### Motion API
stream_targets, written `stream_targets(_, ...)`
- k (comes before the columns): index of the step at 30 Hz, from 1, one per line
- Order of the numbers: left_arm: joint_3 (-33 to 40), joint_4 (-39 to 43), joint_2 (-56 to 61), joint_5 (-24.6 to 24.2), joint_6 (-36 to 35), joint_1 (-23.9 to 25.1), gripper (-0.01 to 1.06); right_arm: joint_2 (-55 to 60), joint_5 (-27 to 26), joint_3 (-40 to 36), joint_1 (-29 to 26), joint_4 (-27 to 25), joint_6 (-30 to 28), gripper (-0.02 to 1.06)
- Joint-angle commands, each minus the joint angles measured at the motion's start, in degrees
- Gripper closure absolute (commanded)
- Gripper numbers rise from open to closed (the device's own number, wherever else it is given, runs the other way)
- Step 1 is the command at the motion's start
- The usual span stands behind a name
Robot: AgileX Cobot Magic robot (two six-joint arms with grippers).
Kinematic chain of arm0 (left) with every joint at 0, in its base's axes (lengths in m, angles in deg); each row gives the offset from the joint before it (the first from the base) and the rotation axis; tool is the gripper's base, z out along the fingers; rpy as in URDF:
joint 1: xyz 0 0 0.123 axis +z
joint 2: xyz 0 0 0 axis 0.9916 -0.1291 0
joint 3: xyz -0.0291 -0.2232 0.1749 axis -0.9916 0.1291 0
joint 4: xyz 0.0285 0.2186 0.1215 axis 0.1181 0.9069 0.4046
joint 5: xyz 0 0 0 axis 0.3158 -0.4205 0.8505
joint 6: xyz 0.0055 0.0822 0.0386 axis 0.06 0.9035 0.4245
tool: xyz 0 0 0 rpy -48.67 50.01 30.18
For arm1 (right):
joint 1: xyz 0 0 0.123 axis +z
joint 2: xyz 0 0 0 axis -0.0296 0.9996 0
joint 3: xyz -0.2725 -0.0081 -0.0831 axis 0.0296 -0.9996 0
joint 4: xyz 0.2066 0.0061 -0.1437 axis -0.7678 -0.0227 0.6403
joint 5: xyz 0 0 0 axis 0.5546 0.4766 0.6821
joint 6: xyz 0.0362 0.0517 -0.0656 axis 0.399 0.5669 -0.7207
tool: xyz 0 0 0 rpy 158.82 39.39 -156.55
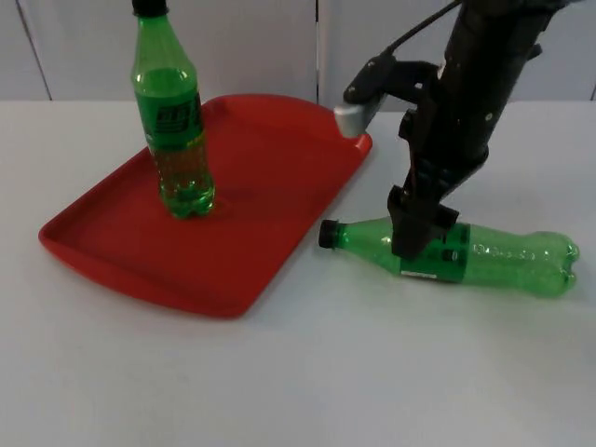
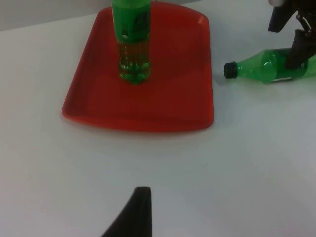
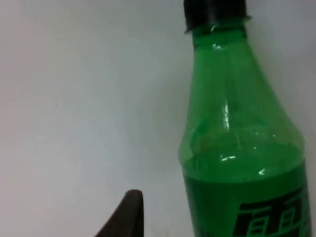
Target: Place the bottle upright on the tray.
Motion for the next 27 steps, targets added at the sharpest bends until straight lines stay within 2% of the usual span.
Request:
stream_targets(1,0.3,-0.4,0.2,-0.1,-0.3,-0.4,0.0,0.6,0.3,0.4,0.3,0.8,-0.6,0.02)
stream_targets(8,0.3,-0.4,0.2,-0.1,-0.3,-0.4,0.0,4.2,-3.2,0.4,0.3,0.6,-0.6,0.05)
stream_targets(12,0.3,-0.4,0.2,-0.1,-0.3,-0.4,0.0,6.3,-4.7,0.4,0.3,0.5,-0.6,0.21)
stream_targets(18,0.3,-0.4,0.2,-0.1,-0.3,-0.4,0.0,7.3,-4.8,0.4,0.3,0.6,-0.6,0.24)
stream_targets(19,0.3,-0.4,0.2,-0.1,-0.3,-0.4,0.0,7.3,-4.6,0.4,0.3,0.6,-0.6,0.28)
stream_targets(21,0.3,-0.4,0.2,-0.1,-0.3,-0.4,0.0,7.3,-4.3,0.4,0.3,0.8,-0.6,0.44)
stream_targets(22,0.3,-0.4,0.2,-0.1,-0.3,-0.4,0.0,7.3,-4.3,0.4,0.3,0.8,-0.6,0.44)
stream_targets(25,0.3,-0.4,0.2,-0.1,-0.3,-0.4,0.0,7.3,-3.4,0.4,0.3,1.0,-0.6,0.84)
stream_targets(27,0.3,-0.4,0.2,-0.1,-0.3,-0.4,0.0,7.3,-3.0,0.4,0.3,1.2,-0.6,1.04)
